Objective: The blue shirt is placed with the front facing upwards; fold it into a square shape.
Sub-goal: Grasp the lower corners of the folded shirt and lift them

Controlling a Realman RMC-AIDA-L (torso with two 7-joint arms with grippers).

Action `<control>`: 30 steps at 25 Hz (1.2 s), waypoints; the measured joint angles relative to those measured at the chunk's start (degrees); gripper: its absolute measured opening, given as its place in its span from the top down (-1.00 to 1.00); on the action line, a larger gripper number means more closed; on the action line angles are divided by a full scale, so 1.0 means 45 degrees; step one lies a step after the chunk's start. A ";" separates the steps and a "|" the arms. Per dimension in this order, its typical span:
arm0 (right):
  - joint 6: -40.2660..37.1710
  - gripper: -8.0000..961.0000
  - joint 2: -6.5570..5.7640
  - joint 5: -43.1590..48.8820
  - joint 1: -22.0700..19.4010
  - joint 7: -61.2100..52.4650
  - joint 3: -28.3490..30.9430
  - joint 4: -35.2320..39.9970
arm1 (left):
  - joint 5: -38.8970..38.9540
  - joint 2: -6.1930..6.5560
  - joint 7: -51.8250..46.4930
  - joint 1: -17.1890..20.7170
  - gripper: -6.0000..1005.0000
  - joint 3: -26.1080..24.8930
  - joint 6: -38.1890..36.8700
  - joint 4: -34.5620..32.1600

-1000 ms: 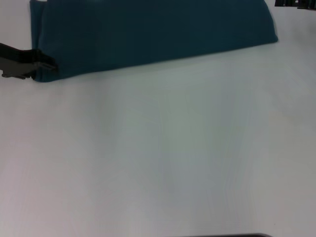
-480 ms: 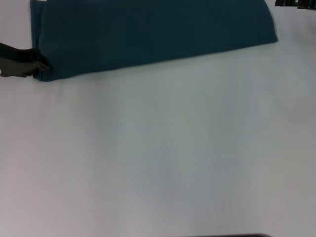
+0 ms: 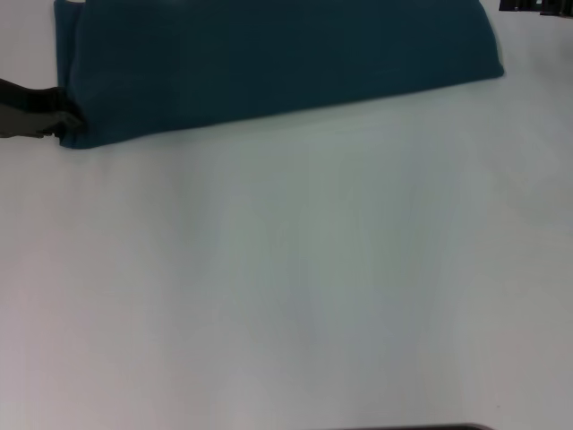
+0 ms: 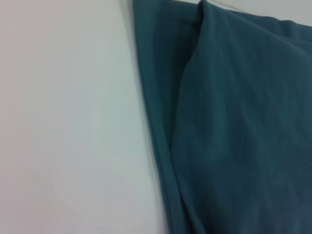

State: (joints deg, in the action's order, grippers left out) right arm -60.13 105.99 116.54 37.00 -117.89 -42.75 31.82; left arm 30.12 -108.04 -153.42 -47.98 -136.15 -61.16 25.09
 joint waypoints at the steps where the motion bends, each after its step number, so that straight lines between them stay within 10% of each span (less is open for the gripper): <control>1: -0.0002 -0.94 0.0000 0.0000 0.0000 0.0005 0.0002 0.0000 | -0.0018 0.0014 -0.0013 0.0007 0.48 -0.0026 0.0016 -0.0007; 14: -0.0048 -0.94 0.0000 0.0000 0.0000 0.0017 0.0025 0.0000 | -0.0037 -0.0023 -0.0040 0.0072 0.98 0.0007 0.0109 -0.0016; 30: 0.0009 -0.94 0.0000 0.0001 -0.0027 -0.0097 0.0089 0.0000 | -0.0042 -0.0034 0.0036 0.0138 0.98 0.0004 0.0327 0.0013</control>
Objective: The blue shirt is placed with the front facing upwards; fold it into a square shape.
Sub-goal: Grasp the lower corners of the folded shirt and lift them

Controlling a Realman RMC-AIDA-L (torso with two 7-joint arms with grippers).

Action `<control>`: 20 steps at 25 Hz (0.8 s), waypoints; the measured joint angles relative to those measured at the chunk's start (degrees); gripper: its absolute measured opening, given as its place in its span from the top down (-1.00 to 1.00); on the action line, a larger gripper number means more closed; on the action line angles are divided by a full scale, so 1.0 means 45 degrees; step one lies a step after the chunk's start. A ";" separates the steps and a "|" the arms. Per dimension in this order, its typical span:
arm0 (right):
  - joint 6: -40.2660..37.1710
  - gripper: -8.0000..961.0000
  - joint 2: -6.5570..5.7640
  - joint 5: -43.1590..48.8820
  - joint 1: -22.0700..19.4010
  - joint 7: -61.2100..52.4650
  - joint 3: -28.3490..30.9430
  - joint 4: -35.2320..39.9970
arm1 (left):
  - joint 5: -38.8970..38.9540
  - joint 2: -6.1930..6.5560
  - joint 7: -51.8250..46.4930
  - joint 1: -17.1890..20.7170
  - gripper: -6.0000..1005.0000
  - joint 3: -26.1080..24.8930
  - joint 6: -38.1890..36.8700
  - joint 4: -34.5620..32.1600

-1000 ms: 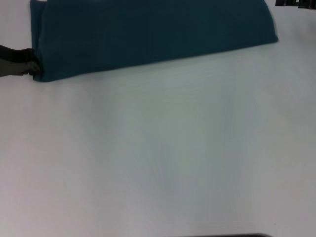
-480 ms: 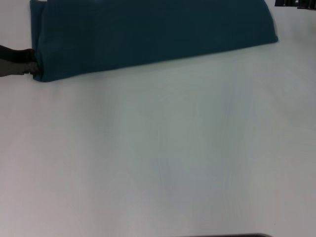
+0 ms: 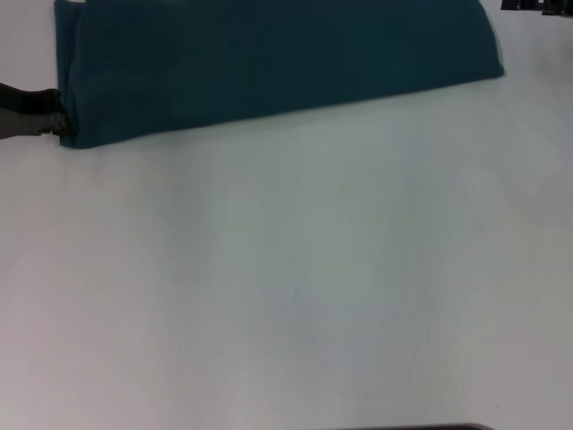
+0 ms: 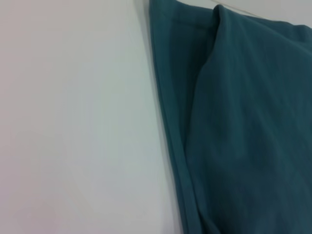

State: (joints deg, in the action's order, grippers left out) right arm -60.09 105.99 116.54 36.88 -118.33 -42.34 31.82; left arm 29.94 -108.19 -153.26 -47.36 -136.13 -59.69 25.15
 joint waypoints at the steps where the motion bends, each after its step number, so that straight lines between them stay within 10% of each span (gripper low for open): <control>1: -0.0001 -0.94 -0.0005 0.0000 -0.0001 -0.0049 0.0006 0.0000 | -0.0014 0.0000 0.0014 0.0001 0.98 0.0004 0.0052 -0.0012; 10: -0.0537 -0.94 -0.0258 0.1538 0.0443 -0.2161 -0.0062 -0.0001 | -0.0104 -0.0027 0.0242 0.0264 0.98 -0.0027 0.0498 -0.0074; 20: -0.0082 -0.94 0.0268 0.2342 0.1025 -0.2259 -0.0122 -0.0072 | -0.0114 -0.0101 0.0417 0.0514 0.98 0.0013 0.0632 -0.0067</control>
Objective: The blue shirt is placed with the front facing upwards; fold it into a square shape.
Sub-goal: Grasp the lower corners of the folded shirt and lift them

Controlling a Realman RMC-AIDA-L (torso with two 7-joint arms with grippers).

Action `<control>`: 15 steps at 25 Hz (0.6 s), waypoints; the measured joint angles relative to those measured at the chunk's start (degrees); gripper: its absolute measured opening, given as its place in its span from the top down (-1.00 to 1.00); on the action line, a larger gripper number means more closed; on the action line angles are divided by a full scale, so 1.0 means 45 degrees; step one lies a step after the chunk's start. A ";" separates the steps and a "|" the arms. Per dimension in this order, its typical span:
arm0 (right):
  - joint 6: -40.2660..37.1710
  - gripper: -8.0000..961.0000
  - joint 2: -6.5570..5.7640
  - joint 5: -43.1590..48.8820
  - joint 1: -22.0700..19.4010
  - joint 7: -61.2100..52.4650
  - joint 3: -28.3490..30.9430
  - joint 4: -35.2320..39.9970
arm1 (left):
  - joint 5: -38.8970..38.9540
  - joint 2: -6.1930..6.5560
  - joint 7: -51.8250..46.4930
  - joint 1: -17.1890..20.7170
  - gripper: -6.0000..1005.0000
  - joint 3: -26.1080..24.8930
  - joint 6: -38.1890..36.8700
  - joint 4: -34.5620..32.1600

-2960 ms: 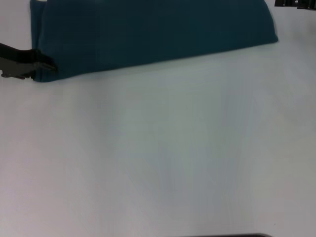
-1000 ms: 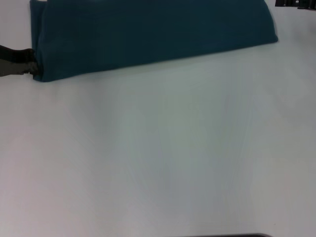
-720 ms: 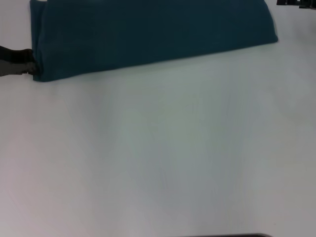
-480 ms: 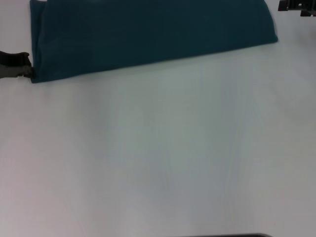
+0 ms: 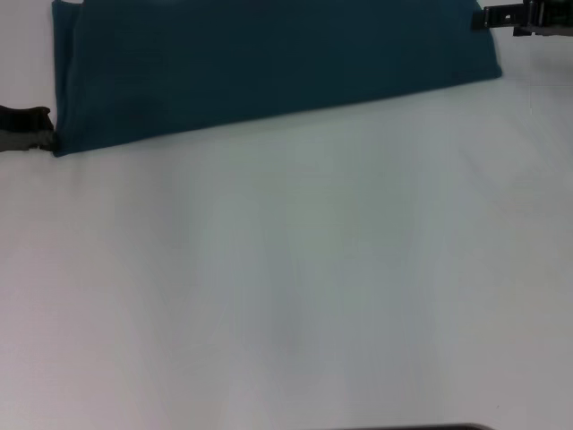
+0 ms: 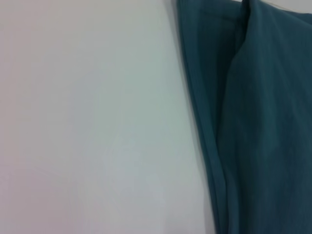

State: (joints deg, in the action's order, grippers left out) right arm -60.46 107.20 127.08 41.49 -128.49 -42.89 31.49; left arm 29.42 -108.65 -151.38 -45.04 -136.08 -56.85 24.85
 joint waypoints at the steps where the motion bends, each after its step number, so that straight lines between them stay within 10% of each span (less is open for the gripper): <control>1: 0.0156 -0.94 0.0006 0.0001 0.0012 -0.0001 -0.0041 -0.0069 | 0.0004 -0.0004 0.0001 0.0034 0.98 -0.0001 0.0001 0.0018; 15: 0.1894 -0.94 0.0085 0.0724 0.0172 -0.0009 -0.0162 -0.1143 | -0.0011 -0.0029 0.0099 0.0056 0.98 -0.0001 -0.0111 0.0035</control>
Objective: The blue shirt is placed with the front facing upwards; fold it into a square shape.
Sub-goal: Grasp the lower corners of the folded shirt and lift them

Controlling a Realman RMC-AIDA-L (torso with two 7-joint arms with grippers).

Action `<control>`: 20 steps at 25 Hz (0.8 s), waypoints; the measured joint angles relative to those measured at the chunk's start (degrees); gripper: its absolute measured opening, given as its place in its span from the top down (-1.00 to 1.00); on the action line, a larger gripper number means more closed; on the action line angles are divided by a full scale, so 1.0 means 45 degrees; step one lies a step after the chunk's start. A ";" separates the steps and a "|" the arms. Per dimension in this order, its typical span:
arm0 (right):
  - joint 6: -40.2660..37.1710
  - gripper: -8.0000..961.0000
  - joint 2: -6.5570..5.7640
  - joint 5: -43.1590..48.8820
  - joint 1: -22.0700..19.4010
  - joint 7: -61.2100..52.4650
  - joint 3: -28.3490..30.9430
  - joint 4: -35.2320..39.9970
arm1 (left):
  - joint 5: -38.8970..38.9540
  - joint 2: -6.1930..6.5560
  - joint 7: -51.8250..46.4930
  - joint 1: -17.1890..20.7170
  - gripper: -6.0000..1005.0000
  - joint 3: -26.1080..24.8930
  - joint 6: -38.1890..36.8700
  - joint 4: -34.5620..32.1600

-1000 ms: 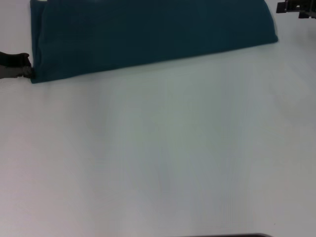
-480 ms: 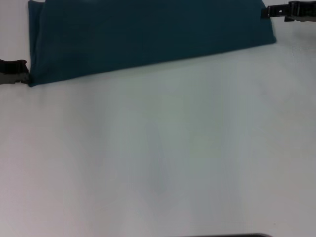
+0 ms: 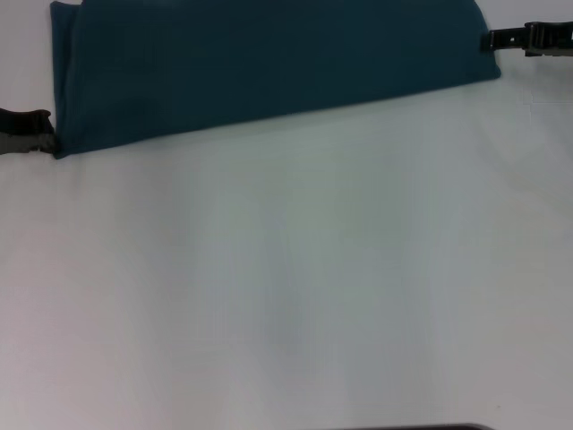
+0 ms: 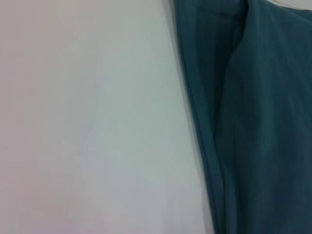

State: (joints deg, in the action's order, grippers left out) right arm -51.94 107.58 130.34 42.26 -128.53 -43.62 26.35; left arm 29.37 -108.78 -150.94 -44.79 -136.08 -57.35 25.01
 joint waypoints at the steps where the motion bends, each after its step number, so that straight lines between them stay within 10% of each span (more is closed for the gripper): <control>1: 0.0098 -0.94 0.0005 0.0042 0.0022 0.0003 -0.0005 -0.0067 | -0.0002 -0.0002 -0.0004 -0.0007 0.98 0.0003 -0.0024 0.0006; 20: 0.1463 -0.93 0.0337 0.0157 0.0651 0.0164 -0.0451 -0.0878 | 0.0015 -0.0026 -0.0105 -0.0279 0.98 -0.0009 -0.0403 0.0198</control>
State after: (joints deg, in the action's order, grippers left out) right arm -45.36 109.09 131.05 45.19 -127.79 -45.65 22.40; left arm 29.44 -108.90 -151.41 -46.04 -136.12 -59.16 25.90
